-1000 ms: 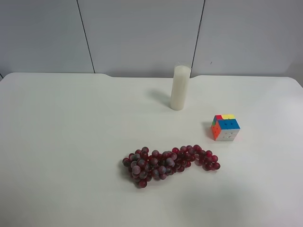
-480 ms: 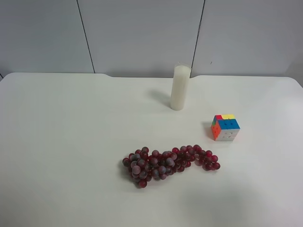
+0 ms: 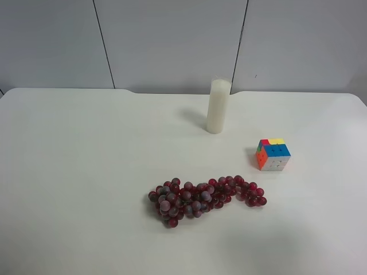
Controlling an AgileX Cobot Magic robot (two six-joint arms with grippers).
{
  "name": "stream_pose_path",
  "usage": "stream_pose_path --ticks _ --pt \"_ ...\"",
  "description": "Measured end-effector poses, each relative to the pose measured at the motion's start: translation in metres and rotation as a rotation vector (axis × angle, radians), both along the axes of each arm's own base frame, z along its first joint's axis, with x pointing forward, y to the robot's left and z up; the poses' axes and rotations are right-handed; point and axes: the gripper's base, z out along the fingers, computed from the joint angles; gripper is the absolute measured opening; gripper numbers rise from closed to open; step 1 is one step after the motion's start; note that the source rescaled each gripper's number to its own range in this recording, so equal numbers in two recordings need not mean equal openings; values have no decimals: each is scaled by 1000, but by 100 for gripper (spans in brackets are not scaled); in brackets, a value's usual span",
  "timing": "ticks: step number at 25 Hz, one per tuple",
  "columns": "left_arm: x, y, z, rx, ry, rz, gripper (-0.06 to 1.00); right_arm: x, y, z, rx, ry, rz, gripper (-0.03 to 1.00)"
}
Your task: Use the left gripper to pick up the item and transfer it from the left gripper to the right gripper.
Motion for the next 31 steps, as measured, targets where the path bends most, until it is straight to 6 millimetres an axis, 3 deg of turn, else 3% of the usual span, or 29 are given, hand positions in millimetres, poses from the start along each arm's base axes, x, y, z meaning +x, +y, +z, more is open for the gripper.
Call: stream_pose_path --ticks 10,31 --pt "-1 -1 0 0 0 187 100 0 0 0 -1 0 -48 100" --pt "-1 -1 0 0 0 197 100 0 0 0 -1 0 -48 100"
